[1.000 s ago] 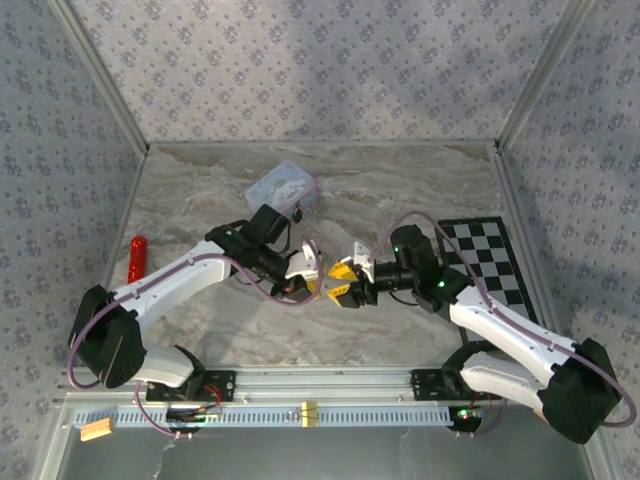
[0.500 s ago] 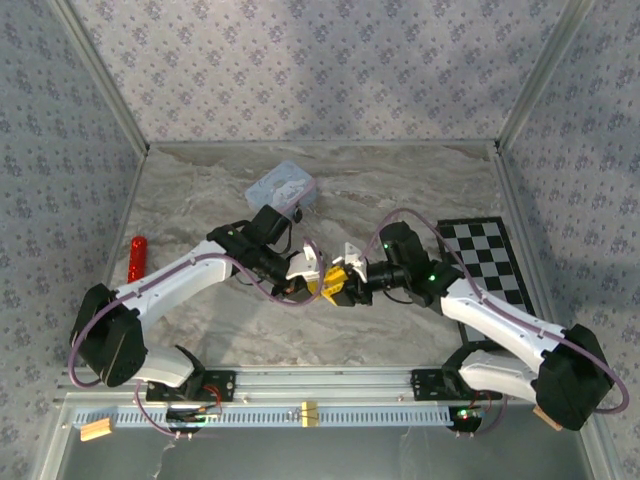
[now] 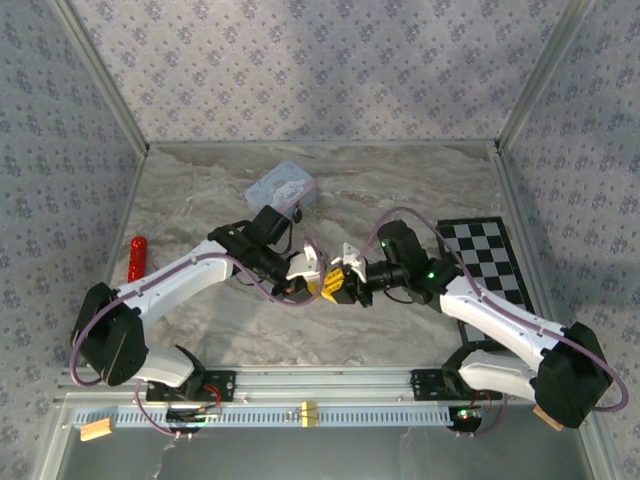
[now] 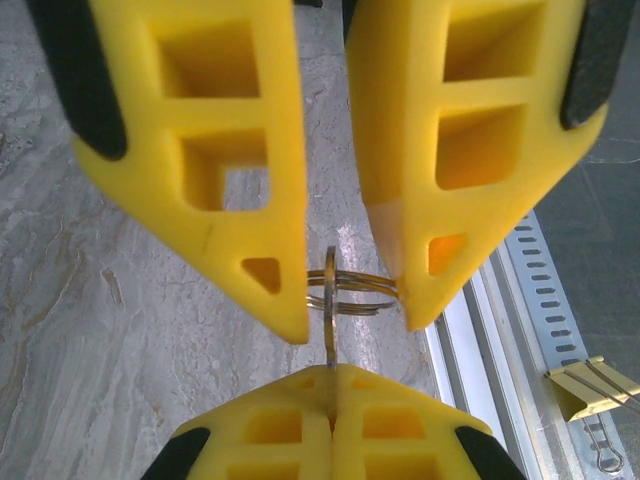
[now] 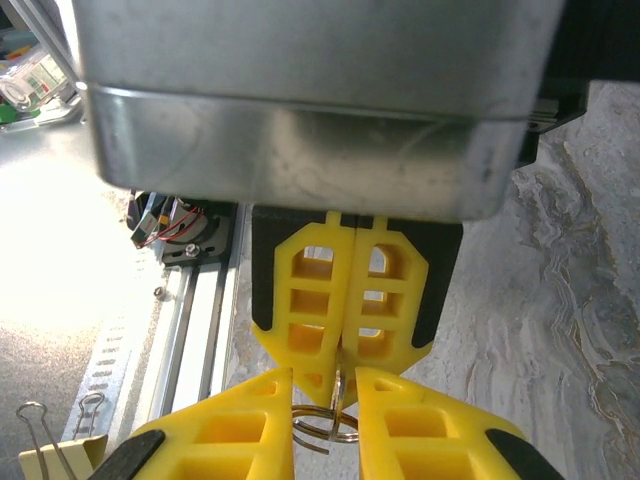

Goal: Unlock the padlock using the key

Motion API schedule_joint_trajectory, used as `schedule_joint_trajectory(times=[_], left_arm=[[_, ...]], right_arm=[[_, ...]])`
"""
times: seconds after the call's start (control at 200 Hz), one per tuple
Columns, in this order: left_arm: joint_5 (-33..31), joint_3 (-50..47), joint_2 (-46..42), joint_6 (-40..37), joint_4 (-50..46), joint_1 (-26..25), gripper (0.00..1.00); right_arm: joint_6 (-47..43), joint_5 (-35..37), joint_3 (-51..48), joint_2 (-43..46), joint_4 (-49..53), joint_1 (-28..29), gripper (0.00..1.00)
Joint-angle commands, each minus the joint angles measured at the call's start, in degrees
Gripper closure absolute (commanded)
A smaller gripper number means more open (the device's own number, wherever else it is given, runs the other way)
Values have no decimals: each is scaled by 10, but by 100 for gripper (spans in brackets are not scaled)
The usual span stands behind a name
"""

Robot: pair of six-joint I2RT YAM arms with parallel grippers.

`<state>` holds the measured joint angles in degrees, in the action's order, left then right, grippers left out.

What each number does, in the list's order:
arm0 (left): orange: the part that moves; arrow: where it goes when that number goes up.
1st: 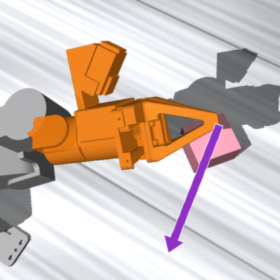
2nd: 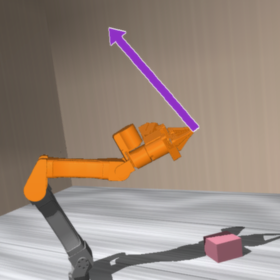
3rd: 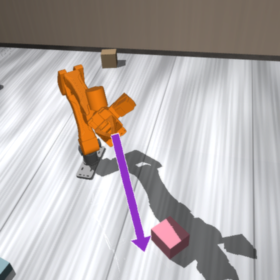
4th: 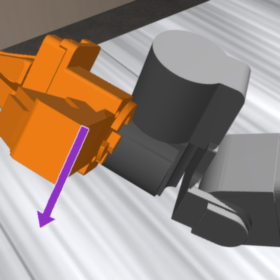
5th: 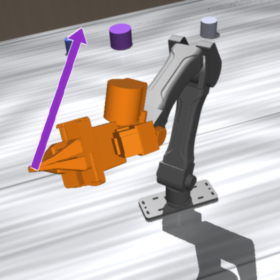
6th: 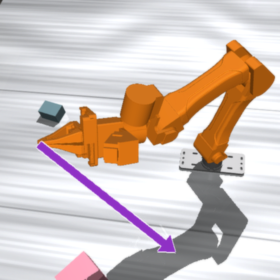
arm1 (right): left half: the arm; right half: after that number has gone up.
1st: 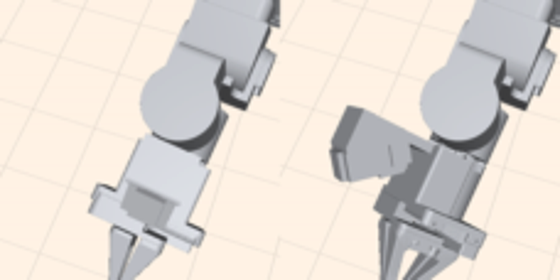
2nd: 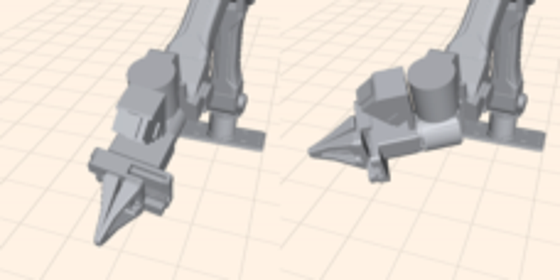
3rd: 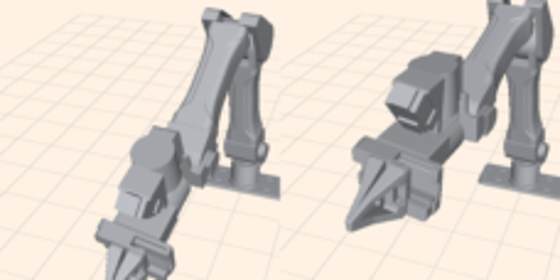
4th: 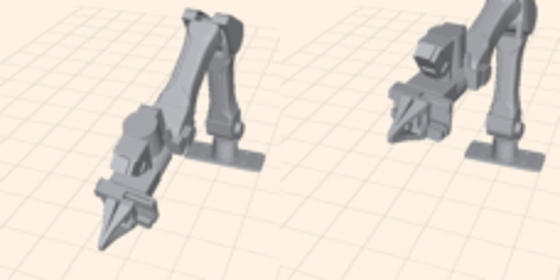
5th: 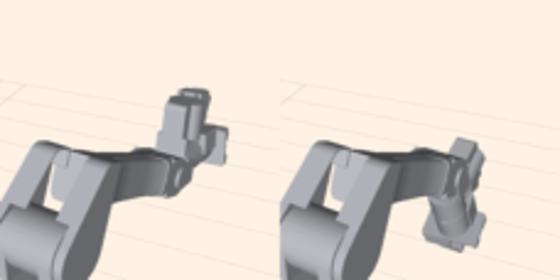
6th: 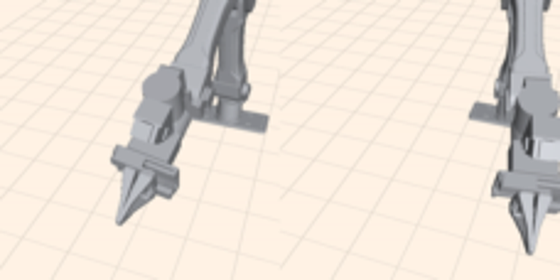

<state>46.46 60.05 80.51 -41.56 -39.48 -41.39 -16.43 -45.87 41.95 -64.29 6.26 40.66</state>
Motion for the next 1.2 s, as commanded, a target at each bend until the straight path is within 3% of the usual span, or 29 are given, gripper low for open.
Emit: schedule_joint_trajectory(times=[0.0, 0.355, 0.67, 0.924, 1.054, 1.194], left_arm=[[6, 9, 2, -11, -14, -4, 99], [6, 8, 0, -10, -11, -4, 100], [11, 9, 1, -11, -15, -4, 99], [7, 10, 2, -12, -16, -4, 99], [-4, 8, -2, -5, -3, -4, 91], [-12, 9, -14, -3, 2, 9, 72]], right_arm=[[-13, 1, 18, 0, 31, 2, 84], [-8, 1, 20, -5, 25, 3, 77], [-11, -15, 36, -22, 36, 6, 86], [-19, -19, 38, -20, 48, 3, 100], [-5, -23, 25, -7, 36, -9, 100], [33, -24, -4, 18, -9, -27, 100]])
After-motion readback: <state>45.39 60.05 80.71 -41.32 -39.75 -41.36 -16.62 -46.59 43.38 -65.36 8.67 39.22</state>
